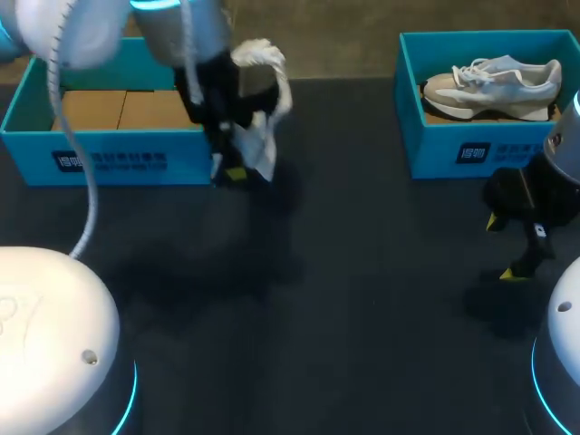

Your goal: Take the shoe out of the shoebox, open the shoe tongue, remove and reinsert the insole, then place the shoe into the shoebox

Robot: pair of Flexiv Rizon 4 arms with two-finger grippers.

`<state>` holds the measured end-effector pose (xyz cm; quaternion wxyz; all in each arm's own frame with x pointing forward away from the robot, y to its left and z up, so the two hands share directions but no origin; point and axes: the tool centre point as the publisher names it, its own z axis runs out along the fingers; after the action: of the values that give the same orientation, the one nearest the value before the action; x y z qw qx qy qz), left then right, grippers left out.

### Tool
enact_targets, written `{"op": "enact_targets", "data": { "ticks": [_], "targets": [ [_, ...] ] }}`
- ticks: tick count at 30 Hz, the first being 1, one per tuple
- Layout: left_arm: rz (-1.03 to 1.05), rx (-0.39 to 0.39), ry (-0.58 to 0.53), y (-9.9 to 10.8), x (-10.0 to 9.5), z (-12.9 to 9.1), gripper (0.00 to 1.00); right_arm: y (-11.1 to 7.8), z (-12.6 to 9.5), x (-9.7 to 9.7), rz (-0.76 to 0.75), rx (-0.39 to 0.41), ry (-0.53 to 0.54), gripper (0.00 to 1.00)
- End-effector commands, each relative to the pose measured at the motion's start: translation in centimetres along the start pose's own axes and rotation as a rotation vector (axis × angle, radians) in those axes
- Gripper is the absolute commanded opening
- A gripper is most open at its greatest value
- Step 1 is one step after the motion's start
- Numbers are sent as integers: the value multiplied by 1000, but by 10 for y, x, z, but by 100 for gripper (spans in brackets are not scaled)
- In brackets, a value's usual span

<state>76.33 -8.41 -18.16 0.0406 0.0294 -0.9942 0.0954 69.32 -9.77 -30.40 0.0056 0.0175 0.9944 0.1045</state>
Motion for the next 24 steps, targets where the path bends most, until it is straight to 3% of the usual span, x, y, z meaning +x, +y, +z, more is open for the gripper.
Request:
{"op": "enact_targets", "data": {
  "ticks": [1,6,19,24],
  "targets": [
    [-8,-8,-36,34,3,-34,0,0,0,1,1,3,-2,100],
    [-17,-22,-34,65,-11,-52,0,0,0,1,1,3,-2,100],
    [-41,4,0,162,-89,-93,0,0,0,1,1,3,-2,100],
    [-94,-55,6,185,-115,-109,0,0,0,1,1,3,-2,100]
  ]
}}
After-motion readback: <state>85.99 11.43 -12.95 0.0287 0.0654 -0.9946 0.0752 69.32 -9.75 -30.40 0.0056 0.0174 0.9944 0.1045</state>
